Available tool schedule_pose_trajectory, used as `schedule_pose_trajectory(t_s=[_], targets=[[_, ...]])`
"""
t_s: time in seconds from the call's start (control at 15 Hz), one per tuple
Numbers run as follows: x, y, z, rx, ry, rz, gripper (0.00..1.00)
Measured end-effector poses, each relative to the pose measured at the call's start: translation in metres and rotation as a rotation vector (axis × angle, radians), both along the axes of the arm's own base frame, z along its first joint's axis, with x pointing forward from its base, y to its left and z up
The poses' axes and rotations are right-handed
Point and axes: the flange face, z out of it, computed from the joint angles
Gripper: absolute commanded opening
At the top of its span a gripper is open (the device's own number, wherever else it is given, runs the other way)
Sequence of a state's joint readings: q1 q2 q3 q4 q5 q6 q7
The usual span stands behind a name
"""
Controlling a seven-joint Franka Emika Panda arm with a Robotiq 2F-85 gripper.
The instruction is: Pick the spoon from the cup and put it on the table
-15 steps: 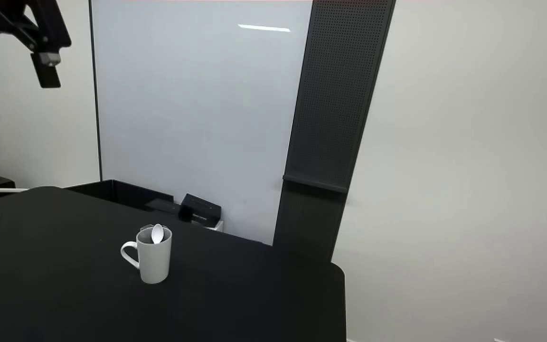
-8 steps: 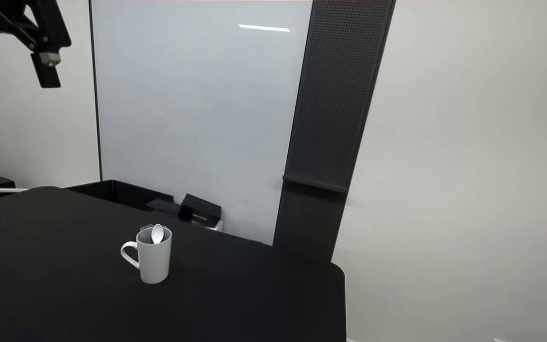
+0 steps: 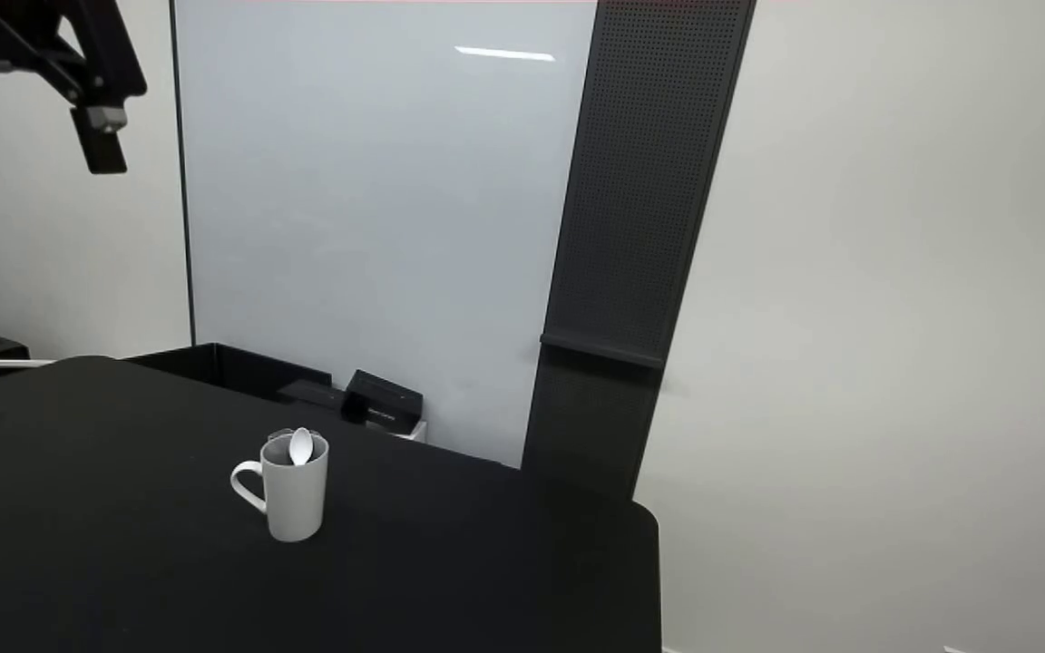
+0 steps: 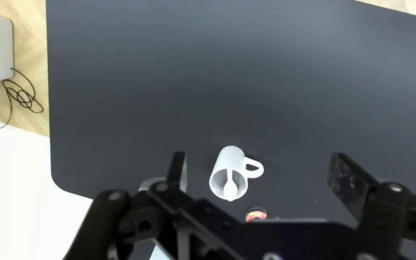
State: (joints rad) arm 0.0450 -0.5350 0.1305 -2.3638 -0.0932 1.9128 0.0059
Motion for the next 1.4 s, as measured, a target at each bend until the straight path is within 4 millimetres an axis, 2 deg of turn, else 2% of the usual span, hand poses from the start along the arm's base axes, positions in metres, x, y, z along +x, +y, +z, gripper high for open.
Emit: schedule_pose_trajectory(t_s=[0.33, 0.73, 1.0, 1.4], targets=[[0.035, -0.040, -0.020, -0.020, 0.000, -0.061, 1.00], [0.106, -0.076, -0.058, 0.005, -0.077, -0.114, 1.00], [0.147, -0.080, -0.078, 0.053, -0.170, -0.244, 1.00], [0.192, -0.079, -0.095, 0.100, -0.188, -0.526, 1.00]])
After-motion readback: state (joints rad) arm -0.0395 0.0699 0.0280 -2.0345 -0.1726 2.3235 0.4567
